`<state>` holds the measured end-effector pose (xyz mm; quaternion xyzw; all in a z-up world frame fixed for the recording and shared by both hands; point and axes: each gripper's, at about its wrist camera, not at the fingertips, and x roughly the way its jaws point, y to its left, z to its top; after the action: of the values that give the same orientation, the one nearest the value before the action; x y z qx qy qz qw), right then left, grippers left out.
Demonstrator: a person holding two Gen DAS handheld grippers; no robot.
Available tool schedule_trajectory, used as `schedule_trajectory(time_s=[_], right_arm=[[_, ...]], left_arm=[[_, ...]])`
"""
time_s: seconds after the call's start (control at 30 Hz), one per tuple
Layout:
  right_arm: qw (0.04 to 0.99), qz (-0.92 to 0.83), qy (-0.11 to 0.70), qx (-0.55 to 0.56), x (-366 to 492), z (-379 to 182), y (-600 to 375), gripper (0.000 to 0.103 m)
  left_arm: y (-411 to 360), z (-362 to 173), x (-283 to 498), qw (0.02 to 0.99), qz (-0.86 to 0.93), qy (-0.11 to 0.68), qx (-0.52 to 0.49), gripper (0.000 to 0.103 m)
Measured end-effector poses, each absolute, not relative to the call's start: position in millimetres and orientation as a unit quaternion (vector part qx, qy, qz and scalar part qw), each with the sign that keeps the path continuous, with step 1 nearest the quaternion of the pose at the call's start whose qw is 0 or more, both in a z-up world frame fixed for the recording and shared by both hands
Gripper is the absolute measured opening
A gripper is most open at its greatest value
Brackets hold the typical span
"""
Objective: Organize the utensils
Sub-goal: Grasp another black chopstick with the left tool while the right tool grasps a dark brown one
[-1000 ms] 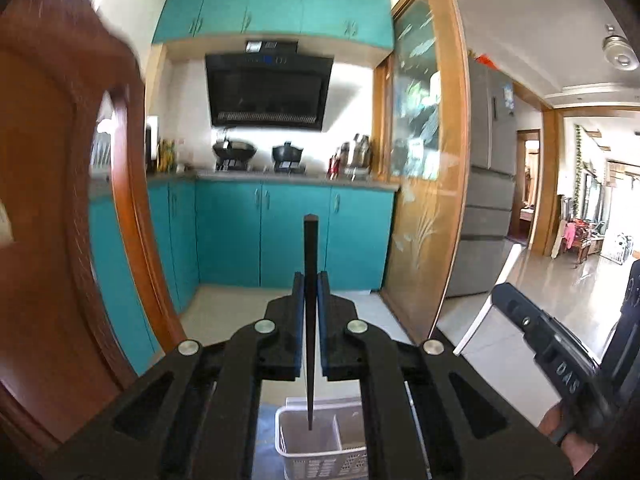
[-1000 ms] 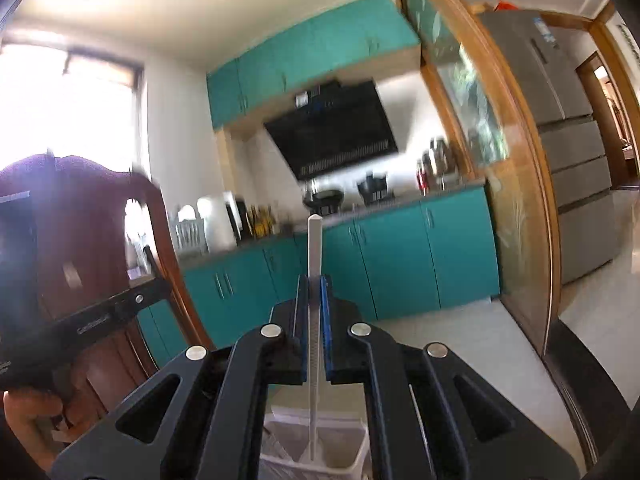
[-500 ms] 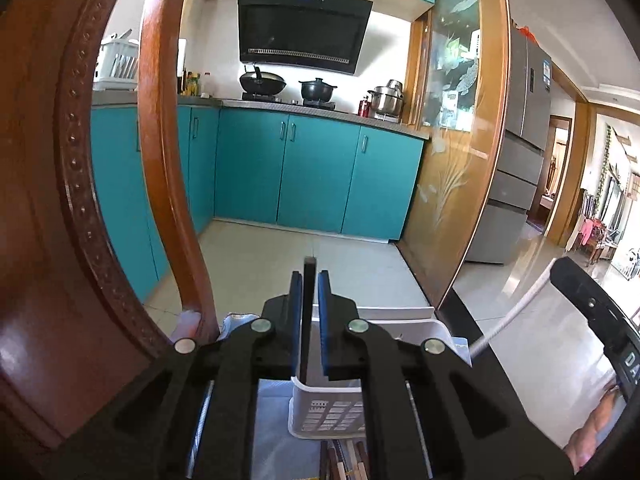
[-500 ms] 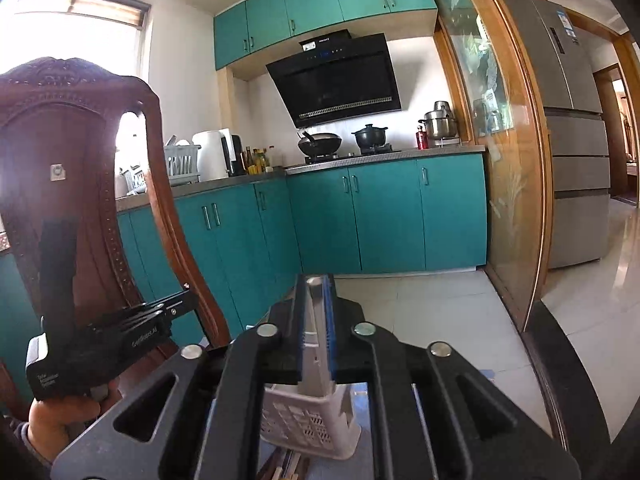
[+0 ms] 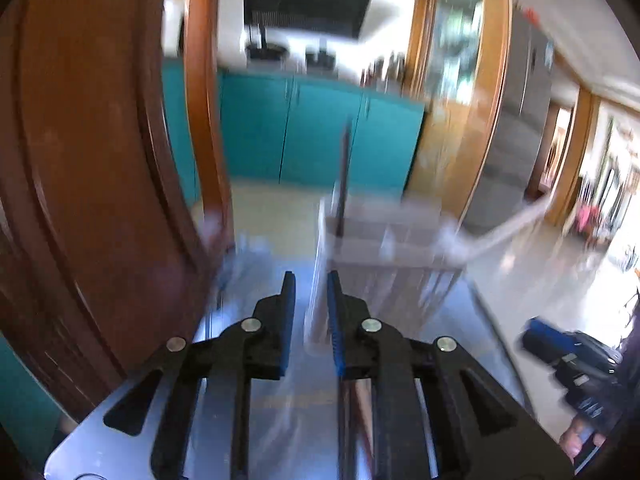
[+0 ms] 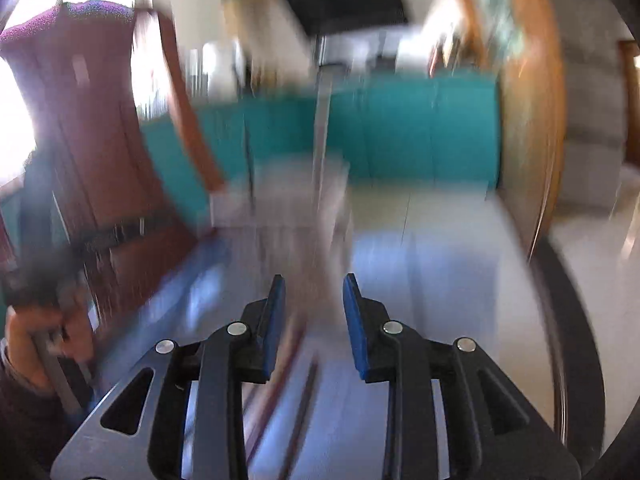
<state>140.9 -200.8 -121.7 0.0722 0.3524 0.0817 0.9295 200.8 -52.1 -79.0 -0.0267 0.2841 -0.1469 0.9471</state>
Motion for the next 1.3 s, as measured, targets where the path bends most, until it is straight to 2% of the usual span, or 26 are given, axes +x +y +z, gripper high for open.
schedule_trajectory(time_s=[0.1, 0.23, 0.4, 0.5, 0.63, 0.7, 0.9, 1.3], right_arm=[[0.886, 0.066, 0.455, 0.069, 164.8, -160.1, -188.5, 0.030], [0.869, 0.052, 0.490, 0.050, 169.6, -177.2, -179.8, 0.030], [0.864, 0.063, 0.497, 0.049, 173.4, -180.6, -170.5, 0.030], [0.866, 0.061, 0.496, 0.039, 171.4, -181.7, -167.3, 0.030], [0.867, 0.059, 0.493, 0.040, 170.8, -181.8, -165.8, 0.030], [0.867, 0.059, 0.491, 0.060, 172.1, -181.8, -168.7, 0.009], [0.877, 0.052, 0.467, 0.099, 169.8, -171.2, -184.6, 0.008], [0.869, 0.031, 0.484, 0.094, 173.7, -178.5, -187.4, 0.011]], left_arm=[[-62.2, -113.1, 213.9, 0.917, -0.146, 0.371, -0.005, 0.017], [-65.0, -121.2, 205.5, 0.913, -0.156, 0.378, 0.009, 0.017], [-80.9, -119.7, 206.6, 0.908, -0.166, 0.385, 0.028, 0.019], [-89.8, -128.4, 206.4, 0.902, -0.164, 0.396, 0.049, 0.025], [-98.1, -144.4, 213.4, 0.890, -0.157, 0.424, 0.064, 0.027], [-101.1, -151.6, 214.4, 0.881, -0.164, 0.439, 0.067, 0.027], [-105.7, -161.0, 206.9, 0.869, -0.177, 0.453, 0.089, 0.027], [-114.1, -183.2, 207.3, 0.853, -0.168, 0.483, 0.107, 0.029]])
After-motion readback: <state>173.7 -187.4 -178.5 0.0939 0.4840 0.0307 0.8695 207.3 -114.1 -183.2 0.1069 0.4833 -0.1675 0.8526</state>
